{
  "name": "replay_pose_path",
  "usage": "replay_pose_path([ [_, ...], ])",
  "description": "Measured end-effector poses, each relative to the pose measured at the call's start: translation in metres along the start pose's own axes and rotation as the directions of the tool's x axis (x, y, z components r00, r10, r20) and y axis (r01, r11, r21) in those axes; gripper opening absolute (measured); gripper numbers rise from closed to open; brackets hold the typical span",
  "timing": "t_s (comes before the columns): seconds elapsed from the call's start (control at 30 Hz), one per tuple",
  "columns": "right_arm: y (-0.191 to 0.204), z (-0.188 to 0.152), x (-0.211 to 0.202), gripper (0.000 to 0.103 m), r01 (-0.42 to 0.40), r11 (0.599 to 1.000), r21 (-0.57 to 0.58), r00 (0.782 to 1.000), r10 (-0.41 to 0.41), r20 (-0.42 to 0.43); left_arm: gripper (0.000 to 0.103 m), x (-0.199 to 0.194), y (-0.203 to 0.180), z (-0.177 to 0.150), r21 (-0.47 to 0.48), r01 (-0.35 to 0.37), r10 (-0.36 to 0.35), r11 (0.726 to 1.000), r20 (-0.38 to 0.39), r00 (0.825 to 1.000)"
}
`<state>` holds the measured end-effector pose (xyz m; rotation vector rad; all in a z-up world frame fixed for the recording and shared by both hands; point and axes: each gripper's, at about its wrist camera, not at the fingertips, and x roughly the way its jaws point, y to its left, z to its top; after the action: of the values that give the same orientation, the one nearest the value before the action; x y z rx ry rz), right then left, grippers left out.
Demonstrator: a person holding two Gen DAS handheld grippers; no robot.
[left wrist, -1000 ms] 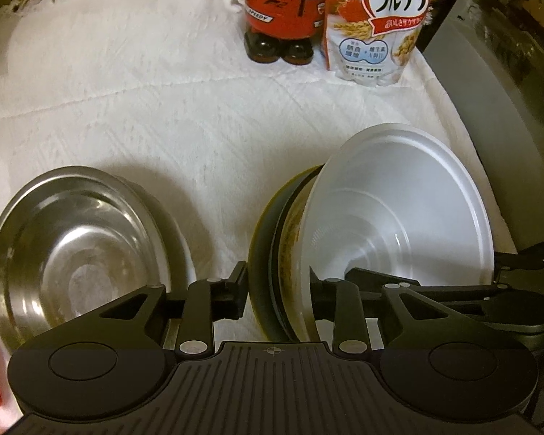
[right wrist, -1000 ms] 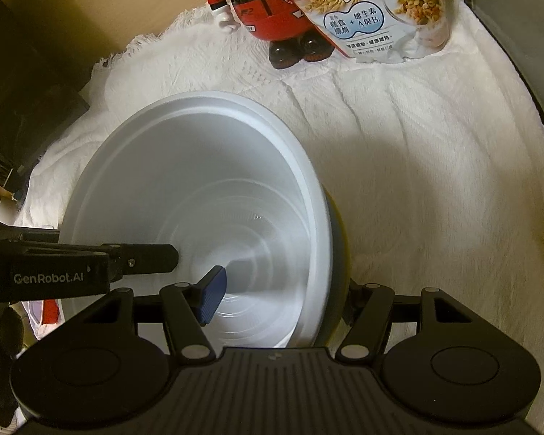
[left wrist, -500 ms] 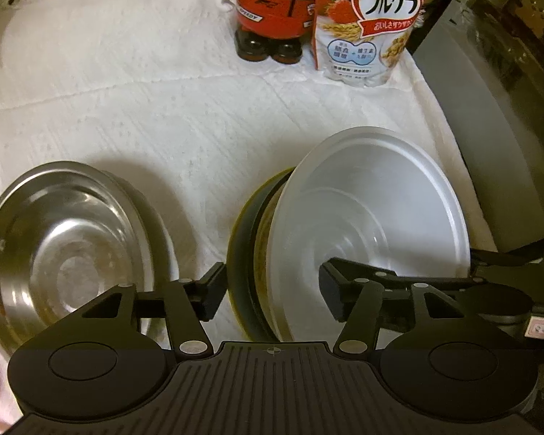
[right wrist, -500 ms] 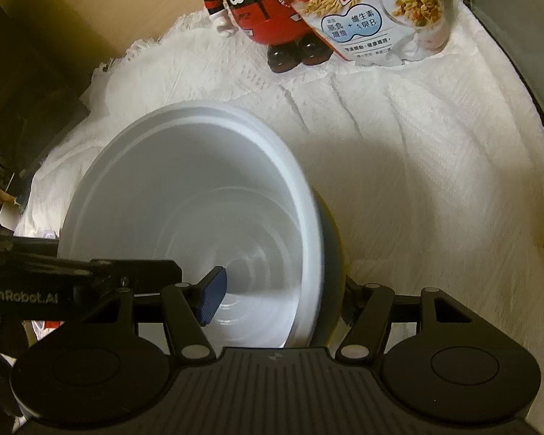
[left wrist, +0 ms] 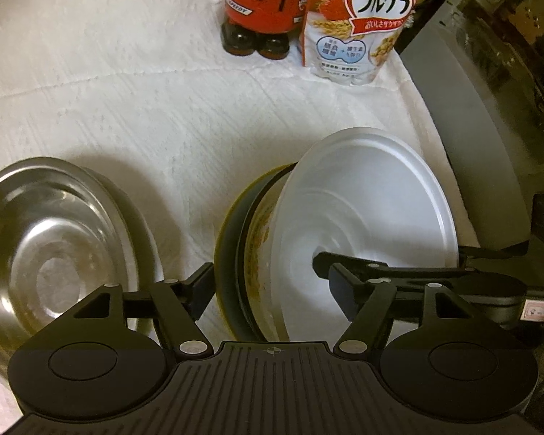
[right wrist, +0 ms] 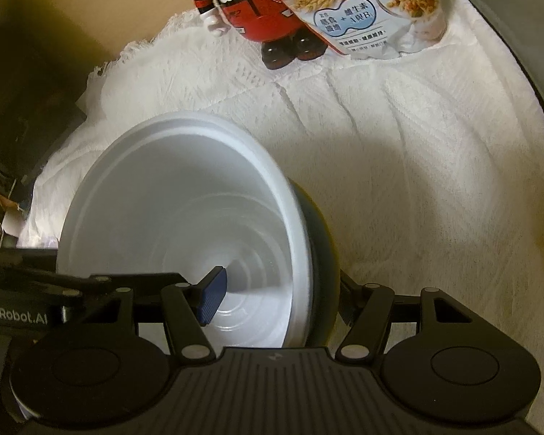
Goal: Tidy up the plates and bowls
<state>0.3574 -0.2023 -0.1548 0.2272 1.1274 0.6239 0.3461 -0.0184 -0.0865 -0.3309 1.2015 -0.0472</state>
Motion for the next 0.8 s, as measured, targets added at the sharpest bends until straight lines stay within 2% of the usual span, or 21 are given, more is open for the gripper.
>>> replay_pose_path([
  [0.13,-0.003,0.003,0.000,0.063,-0.008,1.000,0.029,1.000,0.008,0.001,0.073,0.001,0.005,0.001,-0.025,0.028,-0.028,0.999,-0.008,1.000],
  [0.33,-0.005,0.003,-0.001,0.063,-0.033,0.998,0.053,0.999,0.033,-0.005,0.073,0.008,0.004,0.002,-0.034,0.030,-0.031,0.999,-0.030,0.999],
  [0.57,-0.002,0.005,-0.001,0.062,-0.015,0.999,0.028,1.000,0.015,-0.024,0.072,0.013,0.006,0.003,-0.047,0.038,-0.040,0.998,-0.038,0.998],
  [0.8,0.000,0.008,0.003,0.059,-0.043,0.998,0.034,0.993,0.047,-0.111,0.072,0.012,0.010,0.003,-0.073,0.063,-0.067,0.995,-0.049,0.997],
])
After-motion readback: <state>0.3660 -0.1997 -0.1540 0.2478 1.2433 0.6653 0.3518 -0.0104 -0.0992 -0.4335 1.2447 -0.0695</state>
